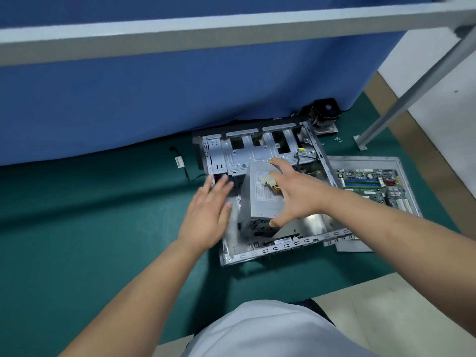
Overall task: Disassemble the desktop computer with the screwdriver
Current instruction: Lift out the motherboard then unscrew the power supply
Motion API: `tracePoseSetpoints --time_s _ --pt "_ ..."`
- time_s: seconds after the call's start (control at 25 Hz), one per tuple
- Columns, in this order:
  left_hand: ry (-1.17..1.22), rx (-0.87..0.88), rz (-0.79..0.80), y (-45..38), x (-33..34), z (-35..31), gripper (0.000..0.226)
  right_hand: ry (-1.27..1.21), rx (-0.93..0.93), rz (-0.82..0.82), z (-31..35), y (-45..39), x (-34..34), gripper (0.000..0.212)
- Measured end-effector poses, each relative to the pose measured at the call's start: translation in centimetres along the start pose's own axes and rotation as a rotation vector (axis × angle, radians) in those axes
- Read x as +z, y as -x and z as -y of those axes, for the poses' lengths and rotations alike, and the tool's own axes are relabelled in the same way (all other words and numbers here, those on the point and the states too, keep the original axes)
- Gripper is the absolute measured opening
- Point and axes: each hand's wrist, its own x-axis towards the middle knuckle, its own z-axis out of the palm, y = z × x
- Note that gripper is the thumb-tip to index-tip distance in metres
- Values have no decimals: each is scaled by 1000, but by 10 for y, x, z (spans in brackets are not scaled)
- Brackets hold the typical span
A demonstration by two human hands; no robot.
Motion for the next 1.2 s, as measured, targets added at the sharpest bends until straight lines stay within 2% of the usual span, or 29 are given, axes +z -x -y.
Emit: tracePoseSetpoints --time_s 0.08,0.12,0.16,0.24,0.32,0.36,0.4,0.48,0.52,0.56,0.6,0.72,0.84,0.96,1.12,1.2 --pt "230 71 2 13 7 -23 53 -114 108 -23 -1 10 -11 117" --pt "356 39 32 17 12 -36 57 -192 151 -35 -1 14 -18 113" --pt "453 -13 56 19 17 -48 65 -270 178 -56 0 18 -25 100" --pt "483 -91 23 14 25 -75 91 -383 238 -113 1 23 -38 76" --pt "410 -144 -80 1 29 -100 111 -479 284 -162 2 27 -52 67" --pt "385 -156 -147 -6 28 -110 113 -530 306 -182 1 28 -58 67" --pt "371 -156 -211 -15 25 -119 111 -590 336 -187 -2 31 -64 74" --pt "424 -150 -269 -30 19 -127 107 -769 392 -173 -15 38 -78 109" --pt "500 -152 -276 -39 15 -130 106 -869 395 -180 -27 43 -86 120" --pt "593 -168 -275 -45 10 -132 106 -933 372 -194 -38 50 -96 121" --pt "682 -192 -267 -52 5 -136 105 -946 340 -211 -52 58 -106 114" --pt "928 -278 -203 -72 -8 -153 101 -944 272 -245 -94 78 -122 71" --pt "1204 -361 -107 -99 4 -178 86 -1103 229 -309 -139 86 -103 49" --pt "1379 -412 -17 -118 25 -204 79 -1259 222 -346 -170 96 -76 46" --pt "1399 -437 93 -137 53 -241 63 -1400 374 -414 -210 114 -48 56" --pt "1384 -410 138 -147 71 -258 55 -1407 415 -401 -232 123 -35 43"
